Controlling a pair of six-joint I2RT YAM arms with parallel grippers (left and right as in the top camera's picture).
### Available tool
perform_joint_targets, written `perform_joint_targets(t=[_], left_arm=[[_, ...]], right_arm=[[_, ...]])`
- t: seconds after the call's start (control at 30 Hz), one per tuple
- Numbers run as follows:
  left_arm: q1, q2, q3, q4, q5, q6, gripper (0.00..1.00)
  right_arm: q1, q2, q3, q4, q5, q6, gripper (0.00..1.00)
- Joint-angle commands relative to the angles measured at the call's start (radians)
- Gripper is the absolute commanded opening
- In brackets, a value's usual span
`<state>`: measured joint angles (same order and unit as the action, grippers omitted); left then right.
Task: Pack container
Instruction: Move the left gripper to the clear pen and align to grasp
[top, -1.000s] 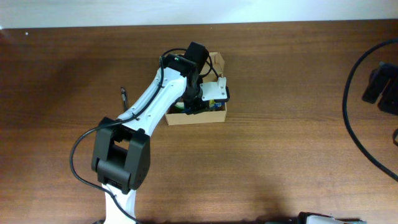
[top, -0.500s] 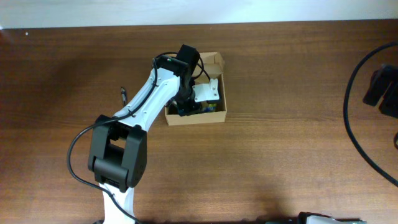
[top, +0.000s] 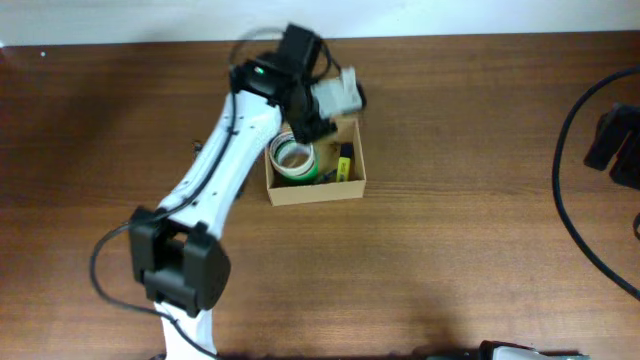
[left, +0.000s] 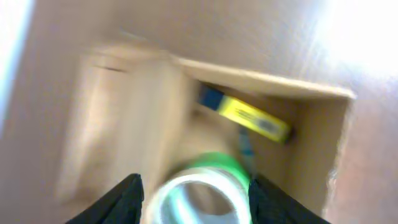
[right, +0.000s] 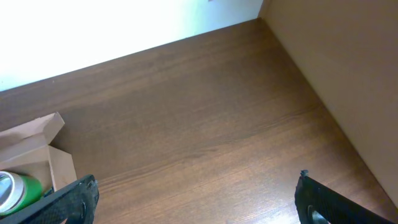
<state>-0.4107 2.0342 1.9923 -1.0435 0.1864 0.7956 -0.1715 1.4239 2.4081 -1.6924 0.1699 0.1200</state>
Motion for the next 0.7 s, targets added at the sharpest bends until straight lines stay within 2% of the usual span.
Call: perform_joint_targets(t=[0.0, 0.1, 0.17, 0.2, 0.3, 0.47, 0.67], left_arm=[[0.061, -0.071, 0.095, 0.004, -0.172, -0.231, 0.54], [0.142, -0.071, 0.107, -0.005, -0.223, -0.425, 0.55], [0.201, -0.068, 0.099, -0.03, -0.217, -0.603, 0.54], [0.227, -0.066, 0.094, -0.044, -0.216, -0.686, 0.49], [0.303, -0.058, 0.058, -0.084, -0.217, -0.879, 0.47], [0.374, -0.029, -0.055, -0.085, -0.209, -0.998, 0.46], [0.381, 0.052, -0.181, 0.017, -0.21, -1.077, 0.45]], right_arm=[[-0.006, -0.011, -0.003, -0.006, 0.019, -0.005, 0.99], [-0.006, -0.011, -0.003, -0.006, 0.018, -0.005, 0.99], [-0.006, -0.011, -0.003, -0.006, 0.018, -0.005, 0.99], [-0.006, -0.011, -0.003, -0.006, 0.018, -0.005, 0.99], [-0.006, -0.011, -0.003, -0.006, 0.019, -0.005, 0.99], [-0.006, -0.01, -0.003, -0.006, 0.018, -0.005, 0.99], [-0.006, -0.008, -0.003, -0.003, 0.019, -0.005, 0.99]])
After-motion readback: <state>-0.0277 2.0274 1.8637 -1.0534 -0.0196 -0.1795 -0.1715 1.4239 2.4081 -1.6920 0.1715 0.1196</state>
